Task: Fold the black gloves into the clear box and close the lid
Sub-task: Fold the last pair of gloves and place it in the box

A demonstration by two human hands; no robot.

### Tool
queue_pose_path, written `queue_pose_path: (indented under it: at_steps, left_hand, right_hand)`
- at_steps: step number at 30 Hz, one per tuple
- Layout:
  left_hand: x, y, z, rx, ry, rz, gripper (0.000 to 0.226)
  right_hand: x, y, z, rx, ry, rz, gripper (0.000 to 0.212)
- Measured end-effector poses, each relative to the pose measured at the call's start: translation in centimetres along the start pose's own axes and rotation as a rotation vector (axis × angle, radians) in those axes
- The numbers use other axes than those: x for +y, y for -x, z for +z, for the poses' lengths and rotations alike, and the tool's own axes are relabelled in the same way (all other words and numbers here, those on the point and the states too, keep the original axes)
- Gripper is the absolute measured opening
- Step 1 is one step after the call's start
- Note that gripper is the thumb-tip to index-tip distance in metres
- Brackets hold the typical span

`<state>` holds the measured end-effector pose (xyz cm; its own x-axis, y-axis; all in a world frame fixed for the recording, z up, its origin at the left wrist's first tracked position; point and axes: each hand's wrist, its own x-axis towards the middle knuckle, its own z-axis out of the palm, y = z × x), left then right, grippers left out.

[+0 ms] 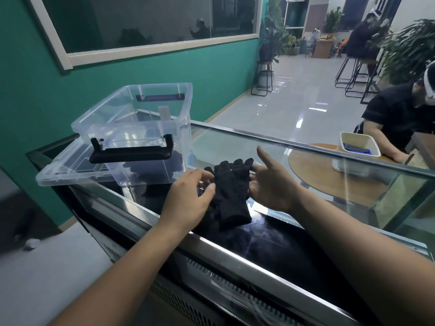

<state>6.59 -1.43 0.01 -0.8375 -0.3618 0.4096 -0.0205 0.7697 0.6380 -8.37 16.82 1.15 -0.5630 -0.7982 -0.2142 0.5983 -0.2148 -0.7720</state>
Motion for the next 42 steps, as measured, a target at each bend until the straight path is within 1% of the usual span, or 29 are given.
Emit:
queue_pose_path:
  at_steps: [3, 9, 11, 14, 15, 18, 21, 23, 26, 30, 33, 37, 40, 42]
  left_hand:
    - [-0.4, -0.4, 0.3, -0.029, -0.096, -0.147, 0.027]
    - [-0.4, -1.0, 0.3, -0.093, -0.180, -0.281, 0.047]
    - [0.0, -1.1, 0.3, -0.083, -0.175, -0.267, 0.046]
    - [1.3, -0.6, 0.6, -0.040, -0.172, -0.132, 0.028]
    - [1.8, -0.5, 0.9, -0.042, -0.155, -0.103, 0.026]
    - [3.7, -0.7, 1.9, -0.088, -0.132, -0.103, 0.032]
    - [5.7, -1.9, 2.8, -0.146, -0.206, -0.135, 0.045]
    - [6.7, -2.6, 3.2, -0.216, -0.279, -0.150, 0.051]
    - [7.3, -3.2, 3.5, -0.283, -0.326, -0.142, 0.048]
    - [7.7, -3.0, 3.5, -0.322, -0.286, -0.158, 0.044]
    - [7.8, -2.7, 3.6, -0.325, -0.288, -0.150, 0.040]
    - [7.5, -2.7, 3.7, -0.296, -0.341, -0.149, 0.026]
    - [6.9, -3.0, 3.3, -0.273, -0.246, -0.204, 0.024]
    - [6.5, -3.3, 2.6, -0.218, -0.148, -0.230, 0.021]
  right_hand:
    - [-0.1, 0.0, -0.3, 0.006, -0.049, -0.003, 0.075]
    - [-0.1, -0.1, -0.6, -0.036, -0.049, -0.010, 0.075]
    - [-0.1, -0.1, -0.5, -0.031, -0.043, -0.018, 0.076]
    - [0.0, -0.2, -0.6, -0.012, -0.025, -0.023, 0.074]
    - [0.1, -0.2, -0.6, -0.005, -0.015, -0.025, 0.072]
    - [0.2, -0.3, -0.9, -0.001, 0.023, -0.019, 0.075]
    - [0.2, -0.3, -1.0, -0.002, 0.061, -0.017, 0.081]
    - [0.1, -0.1, -0.8, 0.003, 0.073, -0.024, 0.080]
    - [-0.1, 0.1, -0.5, 0.016, 0.064, -0.025, 0.073]
    - [-0.1, 0.3, -0.3, 0.043, 0.102, -0.046, 0.079]
    - [0.0, 0.4, -0.1, 0.031, 0.130, -0.054, 0.083]
    - [0.0, 0.5, 0.3, -0.007, 0.147, -0.065, 0.087]
    - [-0.1, 0.5, 0.4, 0.018, 0.204, -0.101, 0.085]
    - [-0.3, 0.3, 0.5, 0.061, 0.254, -0.145, 0.078]
